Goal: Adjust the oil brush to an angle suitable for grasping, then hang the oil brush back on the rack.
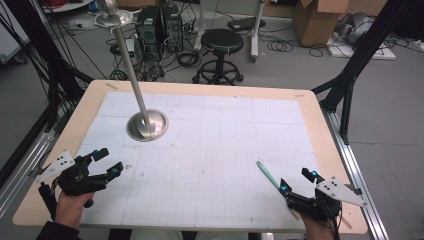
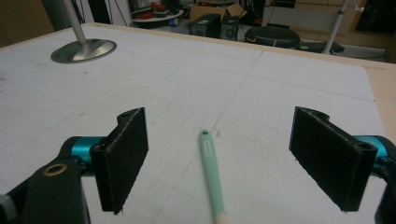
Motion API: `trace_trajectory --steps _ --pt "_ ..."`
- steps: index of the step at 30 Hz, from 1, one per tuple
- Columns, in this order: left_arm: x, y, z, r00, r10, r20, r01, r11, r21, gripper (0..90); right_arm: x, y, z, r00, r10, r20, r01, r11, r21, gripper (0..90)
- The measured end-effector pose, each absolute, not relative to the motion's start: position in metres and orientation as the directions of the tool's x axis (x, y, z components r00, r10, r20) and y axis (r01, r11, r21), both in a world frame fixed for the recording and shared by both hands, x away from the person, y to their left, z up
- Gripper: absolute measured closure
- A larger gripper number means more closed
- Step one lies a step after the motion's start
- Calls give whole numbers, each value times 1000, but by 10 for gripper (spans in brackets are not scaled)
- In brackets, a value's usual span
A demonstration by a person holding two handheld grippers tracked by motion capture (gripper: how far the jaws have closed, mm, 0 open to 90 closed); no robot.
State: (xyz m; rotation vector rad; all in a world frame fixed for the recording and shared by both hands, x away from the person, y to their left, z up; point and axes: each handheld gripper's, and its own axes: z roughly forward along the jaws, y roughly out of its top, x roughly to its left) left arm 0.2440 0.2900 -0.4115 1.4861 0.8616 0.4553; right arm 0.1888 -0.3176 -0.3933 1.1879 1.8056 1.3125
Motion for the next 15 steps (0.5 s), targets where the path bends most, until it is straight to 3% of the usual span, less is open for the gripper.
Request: trace_trajectory --steps 15 --pt "246 289 -412 641 734 -225 243 84 966 162 198 -313 -401 -407 913 28 393 147 908 196"
